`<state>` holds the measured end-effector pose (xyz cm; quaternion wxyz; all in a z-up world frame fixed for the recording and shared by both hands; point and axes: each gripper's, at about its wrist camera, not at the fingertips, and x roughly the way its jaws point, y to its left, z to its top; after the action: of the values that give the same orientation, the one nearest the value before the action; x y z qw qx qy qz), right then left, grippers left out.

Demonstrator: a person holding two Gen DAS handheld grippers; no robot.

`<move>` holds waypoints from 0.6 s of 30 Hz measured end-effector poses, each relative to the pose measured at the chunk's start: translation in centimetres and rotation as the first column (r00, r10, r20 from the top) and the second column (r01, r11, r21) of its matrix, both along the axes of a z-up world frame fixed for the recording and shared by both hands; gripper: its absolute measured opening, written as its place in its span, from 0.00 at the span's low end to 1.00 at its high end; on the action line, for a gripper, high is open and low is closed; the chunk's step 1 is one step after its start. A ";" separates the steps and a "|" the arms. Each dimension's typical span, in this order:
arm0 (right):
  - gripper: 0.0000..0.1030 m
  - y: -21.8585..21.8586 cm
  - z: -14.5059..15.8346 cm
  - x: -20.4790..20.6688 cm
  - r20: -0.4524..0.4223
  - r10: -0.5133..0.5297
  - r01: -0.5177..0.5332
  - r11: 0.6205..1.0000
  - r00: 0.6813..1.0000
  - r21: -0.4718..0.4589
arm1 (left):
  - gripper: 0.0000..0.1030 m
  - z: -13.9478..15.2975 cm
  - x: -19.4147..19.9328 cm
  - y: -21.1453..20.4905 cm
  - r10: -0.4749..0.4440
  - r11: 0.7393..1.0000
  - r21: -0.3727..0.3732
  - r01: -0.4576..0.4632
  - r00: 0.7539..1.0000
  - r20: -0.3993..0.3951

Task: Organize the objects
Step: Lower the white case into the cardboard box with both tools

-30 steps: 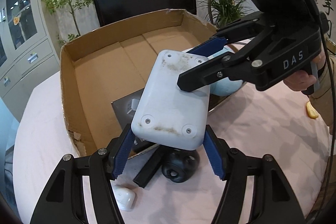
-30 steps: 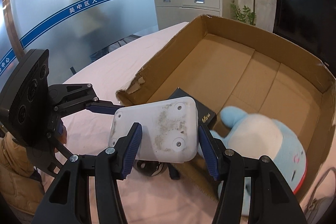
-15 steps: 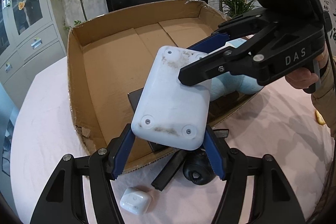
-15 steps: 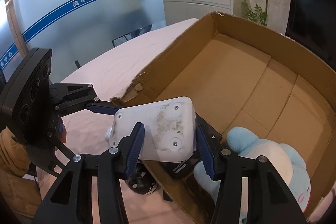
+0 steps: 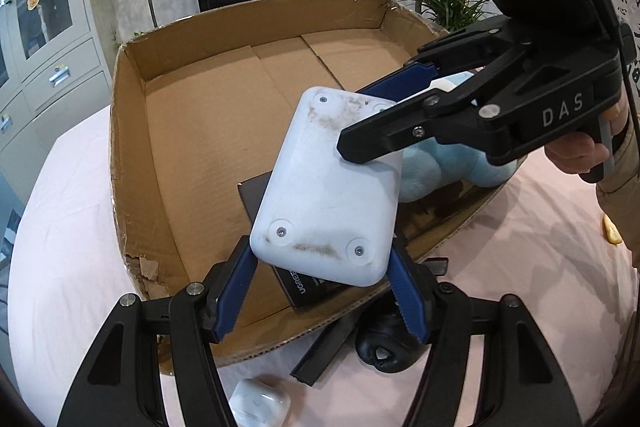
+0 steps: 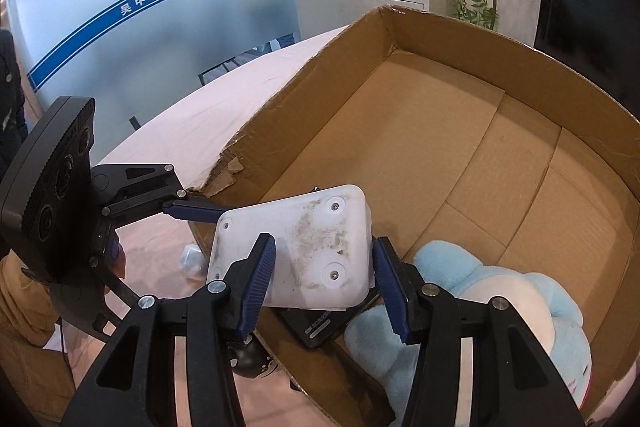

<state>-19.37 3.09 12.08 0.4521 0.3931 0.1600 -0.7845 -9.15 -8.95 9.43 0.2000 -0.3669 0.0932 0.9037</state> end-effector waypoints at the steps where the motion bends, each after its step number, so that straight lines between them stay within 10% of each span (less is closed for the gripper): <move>1: 0.47 -0.1 -0.1 -0.2 0.003 -0.002 0.002 1.000 1.000 0.002 | 0.61 -0.1 -0.2 -0.1 0.001 1.000 0.003 -0.001 1.000 0.002; 18: 0.47 -1.8 -1.2 -2.6 0.020 -0.029 0.028 0.999 0.999 0.039 | 0.62 -1.2 -2.7 -0.9 0.020 1.000 0.021 -0.020 0.999 0.030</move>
<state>-21.97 1.33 10.89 0.4347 0.4122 0.1647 -0.7836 -11.82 -9.89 8.21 0.1962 -0.3793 0.0771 0.9009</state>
